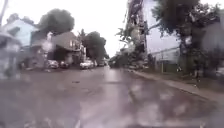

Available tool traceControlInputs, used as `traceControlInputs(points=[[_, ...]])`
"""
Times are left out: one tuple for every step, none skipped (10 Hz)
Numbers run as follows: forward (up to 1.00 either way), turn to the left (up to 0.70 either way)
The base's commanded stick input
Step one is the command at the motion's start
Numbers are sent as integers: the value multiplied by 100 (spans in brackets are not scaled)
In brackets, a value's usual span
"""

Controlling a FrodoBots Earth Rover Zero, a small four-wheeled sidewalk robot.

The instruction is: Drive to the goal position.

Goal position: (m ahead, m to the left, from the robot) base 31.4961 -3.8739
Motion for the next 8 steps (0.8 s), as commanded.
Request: traceControlInputs(points=[[100, 0], [100, 0], [100, 0], [100, 0], [100, 0], [100, 0], [100, 0], [100, 0]])
